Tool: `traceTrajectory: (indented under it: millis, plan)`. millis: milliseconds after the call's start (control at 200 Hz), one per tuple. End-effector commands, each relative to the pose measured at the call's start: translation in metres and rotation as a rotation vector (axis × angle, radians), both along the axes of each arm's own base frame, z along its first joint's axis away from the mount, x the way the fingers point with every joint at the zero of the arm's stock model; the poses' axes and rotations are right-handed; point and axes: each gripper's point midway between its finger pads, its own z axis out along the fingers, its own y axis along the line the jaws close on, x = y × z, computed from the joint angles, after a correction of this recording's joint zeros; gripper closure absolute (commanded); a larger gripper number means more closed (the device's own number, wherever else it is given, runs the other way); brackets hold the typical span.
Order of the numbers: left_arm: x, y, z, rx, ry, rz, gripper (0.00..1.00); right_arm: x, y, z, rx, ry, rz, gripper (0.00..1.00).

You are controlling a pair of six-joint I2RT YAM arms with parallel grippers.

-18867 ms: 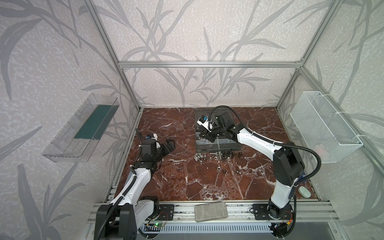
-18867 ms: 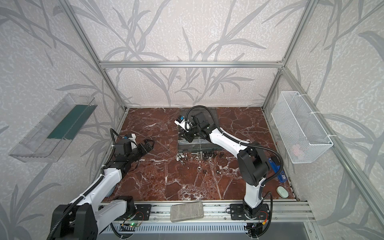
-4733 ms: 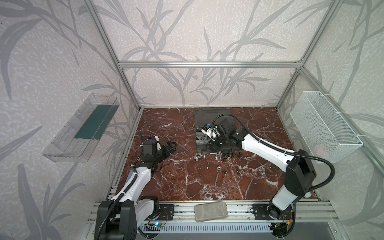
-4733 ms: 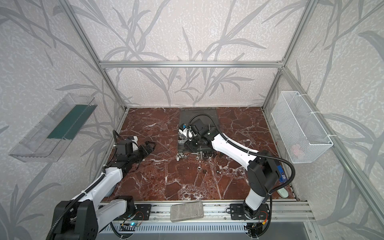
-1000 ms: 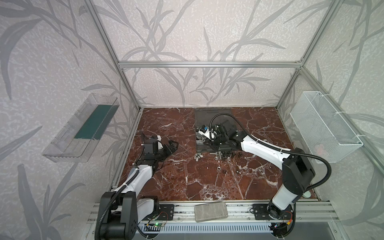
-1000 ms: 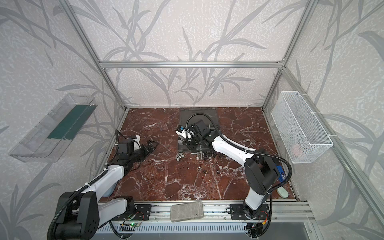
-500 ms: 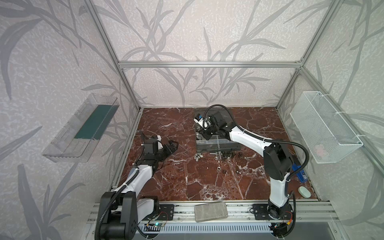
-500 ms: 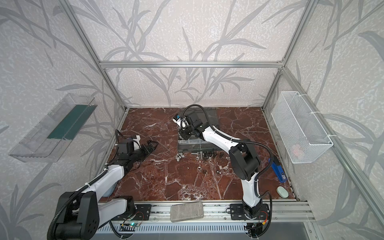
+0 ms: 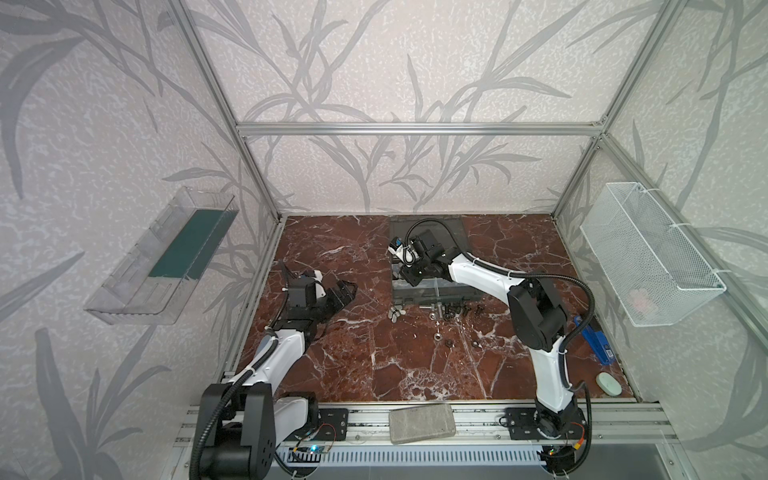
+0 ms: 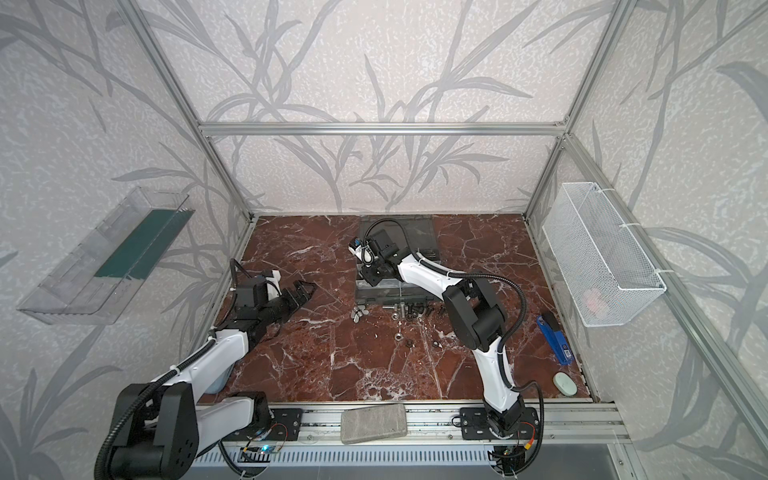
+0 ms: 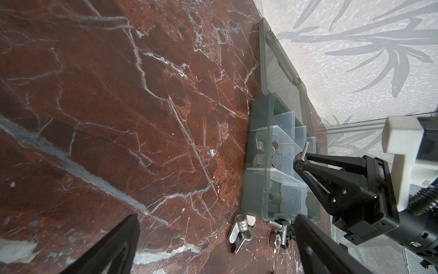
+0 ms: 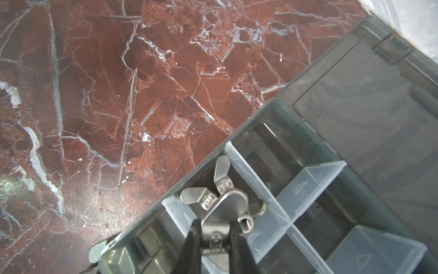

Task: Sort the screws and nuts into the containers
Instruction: 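Lift the wing nut into the compartment and open the right gripper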

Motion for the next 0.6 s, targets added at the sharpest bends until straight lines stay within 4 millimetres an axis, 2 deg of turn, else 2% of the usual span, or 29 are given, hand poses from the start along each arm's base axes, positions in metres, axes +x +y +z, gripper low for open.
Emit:
traceTrajectory:
  millis: [0, 130, 350, 470, 595]
  plan:
    - [0.001, 0.000, 0.000, -0.001, -0.009, -0.002, 0.00, 0.009, 0.002, 0.007, 0.005, -0.013, -0.013, 0.98]
    - [0.001, 0.000, 0.001, -0.001, -0.011, -0.003, 0.01, 0.009, 0.002, 0.004, 0.002, -0.004, -0.017, 0.89]
    - [0.001, 0.001, 0.000, 0.000, -0.010, -0.001, 0.01, 0.012, 0.001, 0.013, 0.004, -0.025, -0.033, 0.63]
    - [0.001, 0.000, 0.001, 0.000, -0.010, -0.003, 0.01, 0.011, 0.000, 0.017, 0.006, -0.032, -0.029, 0.57]
    - [0.000, 0.001, 0.001, 0.000, -0.008, 0.001, 0.00, 0.005, -0.002, 0.027, 0.021, -0.035, -0.018, 0.56]
